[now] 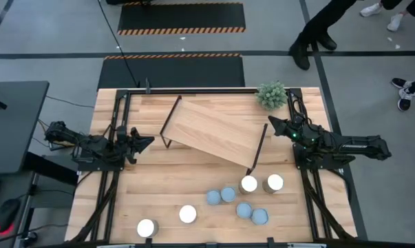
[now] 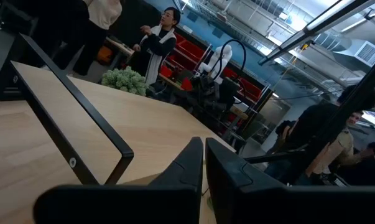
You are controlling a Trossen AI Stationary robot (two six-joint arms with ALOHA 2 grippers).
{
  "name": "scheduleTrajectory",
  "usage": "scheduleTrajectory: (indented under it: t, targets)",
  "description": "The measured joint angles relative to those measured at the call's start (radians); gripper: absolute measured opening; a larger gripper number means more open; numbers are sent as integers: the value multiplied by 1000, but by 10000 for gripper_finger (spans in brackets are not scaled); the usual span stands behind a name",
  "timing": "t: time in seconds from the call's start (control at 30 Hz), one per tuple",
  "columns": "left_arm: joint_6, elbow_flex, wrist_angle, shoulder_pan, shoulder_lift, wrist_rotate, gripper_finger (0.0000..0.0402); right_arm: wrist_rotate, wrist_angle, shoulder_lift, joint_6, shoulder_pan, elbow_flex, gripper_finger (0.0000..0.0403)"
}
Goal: Pick and place cans onto a shelf
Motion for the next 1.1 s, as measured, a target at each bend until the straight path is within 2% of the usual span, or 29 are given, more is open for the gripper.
scheduleTrajectory:
  t: [0.5,0.6,0.7,0.77,0.87,1.0,1.1]
  targets:
    - [-1,0,0,0,0,-2,25,0,0,0,0,0,0,42]
    - [-93,0,41,0,0,-8,25,12,14,0,0,-1,0,42]
    - [-219,0,119,1,0,-8,25,73,67,0,5,-7,0,42]
    - [-236,0,173,1,0,-24,25,68,131,0,3,-7,0,42]
    - [-237,0,240,1,0,-41,25,-13,236,0,-21,-7,0,42]
    - [-236,0,279,2,0,-68,25,-97,505,0,-28,-7,0,42]
    - [-232,0,285,1,0,-69,25,-162,703,0,-123,-7,0,42]
